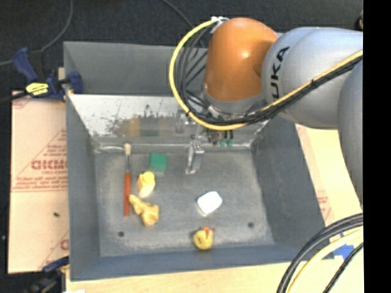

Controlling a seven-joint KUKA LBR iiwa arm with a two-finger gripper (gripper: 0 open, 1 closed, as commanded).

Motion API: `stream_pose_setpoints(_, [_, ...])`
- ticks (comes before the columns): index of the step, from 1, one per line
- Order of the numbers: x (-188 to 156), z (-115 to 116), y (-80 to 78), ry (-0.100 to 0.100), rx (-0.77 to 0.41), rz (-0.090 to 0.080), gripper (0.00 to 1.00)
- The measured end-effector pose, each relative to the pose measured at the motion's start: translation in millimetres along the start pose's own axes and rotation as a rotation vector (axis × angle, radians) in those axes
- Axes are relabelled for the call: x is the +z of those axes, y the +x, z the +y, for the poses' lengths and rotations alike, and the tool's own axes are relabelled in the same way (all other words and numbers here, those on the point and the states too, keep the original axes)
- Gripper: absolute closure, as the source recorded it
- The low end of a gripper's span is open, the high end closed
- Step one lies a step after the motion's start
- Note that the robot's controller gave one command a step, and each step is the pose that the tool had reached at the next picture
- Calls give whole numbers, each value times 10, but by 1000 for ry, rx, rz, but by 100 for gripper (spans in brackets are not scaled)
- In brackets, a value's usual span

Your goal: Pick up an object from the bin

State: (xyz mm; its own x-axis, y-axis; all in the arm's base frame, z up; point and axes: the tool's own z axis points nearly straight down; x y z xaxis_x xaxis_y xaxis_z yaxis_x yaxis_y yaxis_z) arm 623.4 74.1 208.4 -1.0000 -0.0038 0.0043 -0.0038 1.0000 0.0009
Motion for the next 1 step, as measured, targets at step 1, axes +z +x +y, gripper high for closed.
stream_pose_setpoints(1, [-52, -2, -15, -1, 2, -9, 0])
